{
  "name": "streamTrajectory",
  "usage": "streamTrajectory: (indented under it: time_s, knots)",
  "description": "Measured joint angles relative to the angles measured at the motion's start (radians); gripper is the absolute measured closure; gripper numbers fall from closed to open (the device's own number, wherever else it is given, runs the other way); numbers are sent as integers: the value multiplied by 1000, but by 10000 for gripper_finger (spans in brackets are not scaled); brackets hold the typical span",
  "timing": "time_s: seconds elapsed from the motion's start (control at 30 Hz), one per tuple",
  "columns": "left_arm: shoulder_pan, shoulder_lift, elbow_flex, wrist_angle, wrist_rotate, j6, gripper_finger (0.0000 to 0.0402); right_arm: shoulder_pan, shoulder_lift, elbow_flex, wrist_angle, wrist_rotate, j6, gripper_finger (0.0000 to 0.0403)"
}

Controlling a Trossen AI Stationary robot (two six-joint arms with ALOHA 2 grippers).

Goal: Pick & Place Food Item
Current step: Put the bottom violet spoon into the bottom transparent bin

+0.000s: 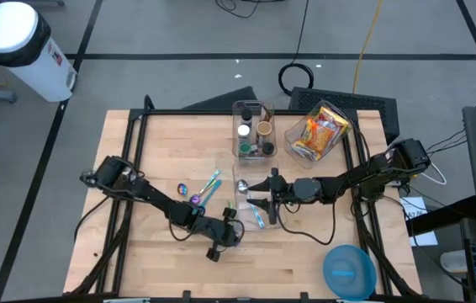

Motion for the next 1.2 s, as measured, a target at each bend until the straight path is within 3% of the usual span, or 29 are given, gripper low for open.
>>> streamTrajectory:
  time_s: [0.4,0.63,0.73,0.8,1.0,1.2]
  knots:
    - [-32,-83,-1,-304,-17,-134,386,0,0,0,-5,-25,0,206]
    - [-84,-221,-9,-548,-254,-159,389,0,0,0,-5,-25,0,206]
    - [-96,-289,-4,-548,-352,-160,382,0,0,0,-5,-25,0,206]
    - [-101,-322,-4,-555,-361,-173,383,0,0,0,-4,-25,0,206]
    - [-89,-352,-3,-572,-364,-482,361,0,0,0,-5,-25,4,206]
    - [-33,-330,-4,-723,-341,-916,266,0,0,0,-5,-25,9,206]
